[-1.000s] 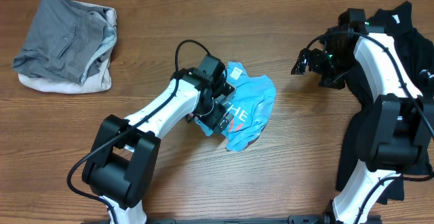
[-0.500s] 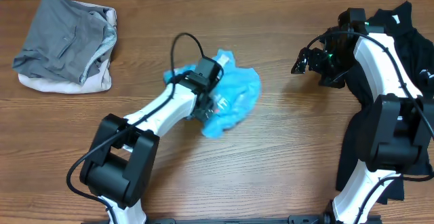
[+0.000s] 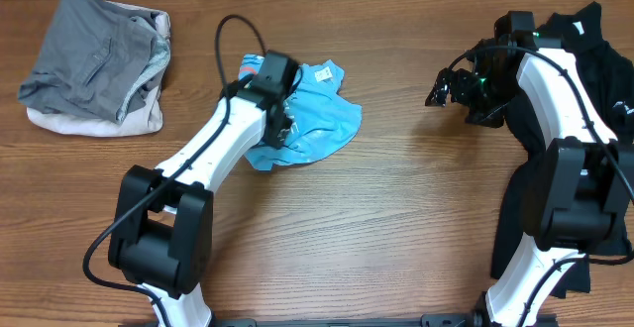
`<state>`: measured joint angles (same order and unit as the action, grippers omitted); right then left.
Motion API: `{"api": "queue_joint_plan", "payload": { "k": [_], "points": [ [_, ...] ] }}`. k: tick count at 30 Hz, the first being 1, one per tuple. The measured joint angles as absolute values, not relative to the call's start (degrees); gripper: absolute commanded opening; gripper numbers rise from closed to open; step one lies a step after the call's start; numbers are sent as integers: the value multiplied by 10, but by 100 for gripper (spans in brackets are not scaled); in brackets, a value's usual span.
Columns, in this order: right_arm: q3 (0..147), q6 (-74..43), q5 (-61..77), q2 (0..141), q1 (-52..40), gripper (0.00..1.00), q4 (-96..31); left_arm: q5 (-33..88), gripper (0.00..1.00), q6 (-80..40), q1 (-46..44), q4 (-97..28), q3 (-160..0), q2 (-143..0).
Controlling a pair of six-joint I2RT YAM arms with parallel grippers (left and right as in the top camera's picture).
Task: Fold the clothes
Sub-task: 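Press and tuck the folded bundle with the left gripper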
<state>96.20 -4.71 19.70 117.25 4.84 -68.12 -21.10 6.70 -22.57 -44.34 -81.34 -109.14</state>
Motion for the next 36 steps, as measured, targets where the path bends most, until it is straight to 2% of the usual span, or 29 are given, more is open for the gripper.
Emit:
{"api": "queue_joint_plan", "payload": {
  "k": [5,11,18,23,36],
  "points": [
    [962,-47,197,1173,48,100,-681,-72,100,29,-267,-459,-875,-1091],
    [962,-47,197,1173,48,100,-681,0,100,-29,-281,-480,-863,-1092],
    [962,-47,197,1173,48,100,-681,18,100,-46,-281,-465,-810,-1123],
    [962,-47,197,1173,48,100,-681,15,100,-54,-281,-461,-809,-1180],
    [962,-47,197,1173,48,100,-682,-21,100,-65,-293,-478,-833,-1205]
  ]
}}
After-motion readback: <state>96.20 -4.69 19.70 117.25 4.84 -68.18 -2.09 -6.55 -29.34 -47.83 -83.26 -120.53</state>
